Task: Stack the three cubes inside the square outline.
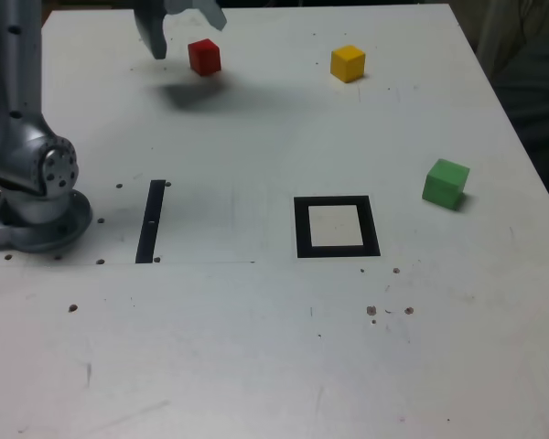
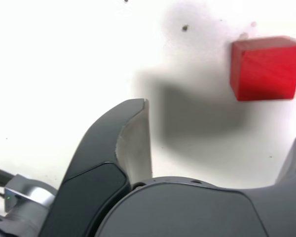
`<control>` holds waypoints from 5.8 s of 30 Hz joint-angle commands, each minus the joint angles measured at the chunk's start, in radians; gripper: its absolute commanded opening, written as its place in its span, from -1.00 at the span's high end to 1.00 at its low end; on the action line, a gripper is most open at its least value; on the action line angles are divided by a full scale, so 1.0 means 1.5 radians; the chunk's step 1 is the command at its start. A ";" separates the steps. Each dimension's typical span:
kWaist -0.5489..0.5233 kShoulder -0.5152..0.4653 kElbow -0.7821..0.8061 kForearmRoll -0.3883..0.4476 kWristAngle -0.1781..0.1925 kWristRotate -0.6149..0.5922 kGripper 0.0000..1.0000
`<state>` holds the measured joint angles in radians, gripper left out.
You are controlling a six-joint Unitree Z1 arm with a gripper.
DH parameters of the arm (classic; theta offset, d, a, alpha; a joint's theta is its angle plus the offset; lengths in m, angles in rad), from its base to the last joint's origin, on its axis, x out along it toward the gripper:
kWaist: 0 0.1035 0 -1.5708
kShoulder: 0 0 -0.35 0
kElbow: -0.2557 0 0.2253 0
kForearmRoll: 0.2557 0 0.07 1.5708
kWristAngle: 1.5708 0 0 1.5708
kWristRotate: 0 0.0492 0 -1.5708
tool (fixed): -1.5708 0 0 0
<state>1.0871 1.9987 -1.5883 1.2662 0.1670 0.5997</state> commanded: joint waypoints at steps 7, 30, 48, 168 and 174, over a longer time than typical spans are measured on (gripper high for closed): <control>0.010 0.076 -0.089 0.038 -0.005 0.002 -0.98; 0.016 0.218 -0.232 0.112 -0.025 0.008 -0.48; 0.019 0.227 -0.240 0.115 -0.049 0.022 0.49; -0.718 0.099 0.010 -0.048 -0.196 -0.297 -0.87; -0.717 0.094 0.021 -0.058 -0.196 -0.296 -0.99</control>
<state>0.0104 2.1432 -1.5622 1.1821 -0.1265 0.1534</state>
